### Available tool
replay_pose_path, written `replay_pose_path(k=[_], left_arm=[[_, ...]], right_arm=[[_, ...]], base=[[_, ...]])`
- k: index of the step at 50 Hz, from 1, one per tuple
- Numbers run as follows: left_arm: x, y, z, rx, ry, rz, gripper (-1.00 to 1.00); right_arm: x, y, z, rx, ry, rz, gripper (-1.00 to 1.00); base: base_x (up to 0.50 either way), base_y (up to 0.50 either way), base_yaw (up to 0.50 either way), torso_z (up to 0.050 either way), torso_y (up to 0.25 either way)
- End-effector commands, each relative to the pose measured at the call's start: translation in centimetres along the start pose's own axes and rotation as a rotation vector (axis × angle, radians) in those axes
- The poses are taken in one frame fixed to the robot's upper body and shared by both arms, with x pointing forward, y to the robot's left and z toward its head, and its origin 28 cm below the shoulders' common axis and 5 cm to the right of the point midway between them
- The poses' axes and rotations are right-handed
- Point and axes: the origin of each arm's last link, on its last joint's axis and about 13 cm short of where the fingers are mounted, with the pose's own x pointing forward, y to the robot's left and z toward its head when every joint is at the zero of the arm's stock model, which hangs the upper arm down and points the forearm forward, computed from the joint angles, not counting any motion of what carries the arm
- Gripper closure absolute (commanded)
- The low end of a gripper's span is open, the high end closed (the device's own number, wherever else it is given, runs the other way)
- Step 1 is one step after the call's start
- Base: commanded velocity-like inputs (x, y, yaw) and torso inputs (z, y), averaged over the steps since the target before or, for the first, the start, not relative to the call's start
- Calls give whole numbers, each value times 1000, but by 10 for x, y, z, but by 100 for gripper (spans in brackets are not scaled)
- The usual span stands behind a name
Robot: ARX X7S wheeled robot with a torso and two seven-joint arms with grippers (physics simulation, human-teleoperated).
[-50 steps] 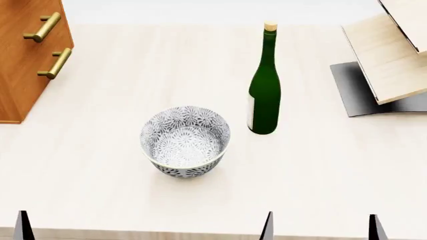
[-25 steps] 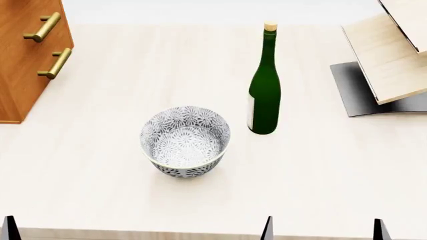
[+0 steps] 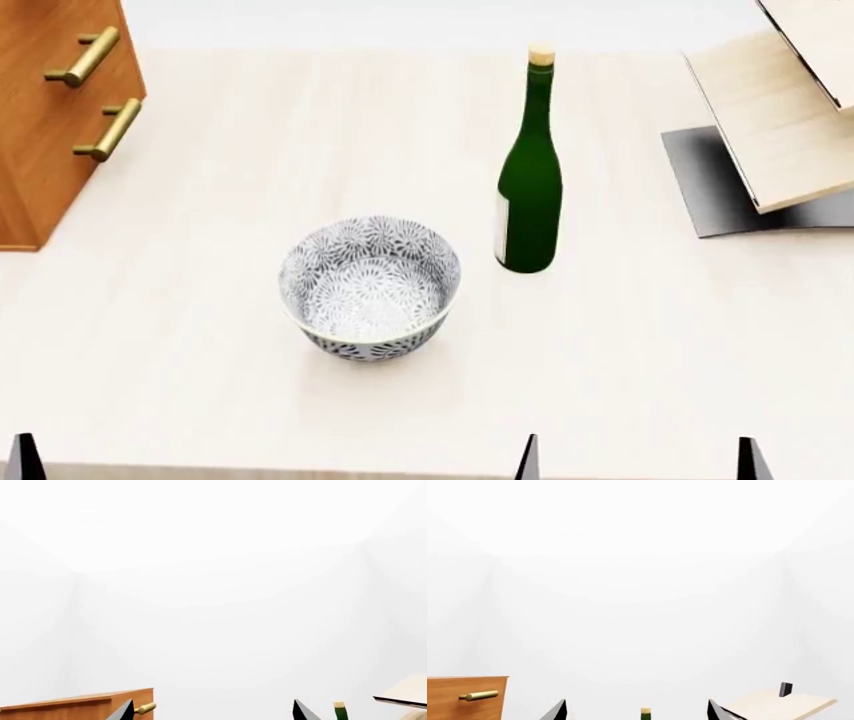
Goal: Put the wine bottle on the wine rack.
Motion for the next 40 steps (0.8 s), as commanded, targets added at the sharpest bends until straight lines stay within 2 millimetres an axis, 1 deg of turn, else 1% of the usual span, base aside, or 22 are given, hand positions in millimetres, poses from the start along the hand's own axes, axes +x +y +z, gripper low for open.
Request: replay_pose_path(k=[1, 40], left_arm=[[0, 0, 0, -1, 2, -4, -100], [0, -2, 1, 4, -2, -22, -100]], right_arm=[[0, 0, -1, 4, 3, 2, -100], [1, 1, -4, 9, 23, 8, -100]], base=[[62, 0, 0, 0, 0], [63, 0, 0, 0, 0]])
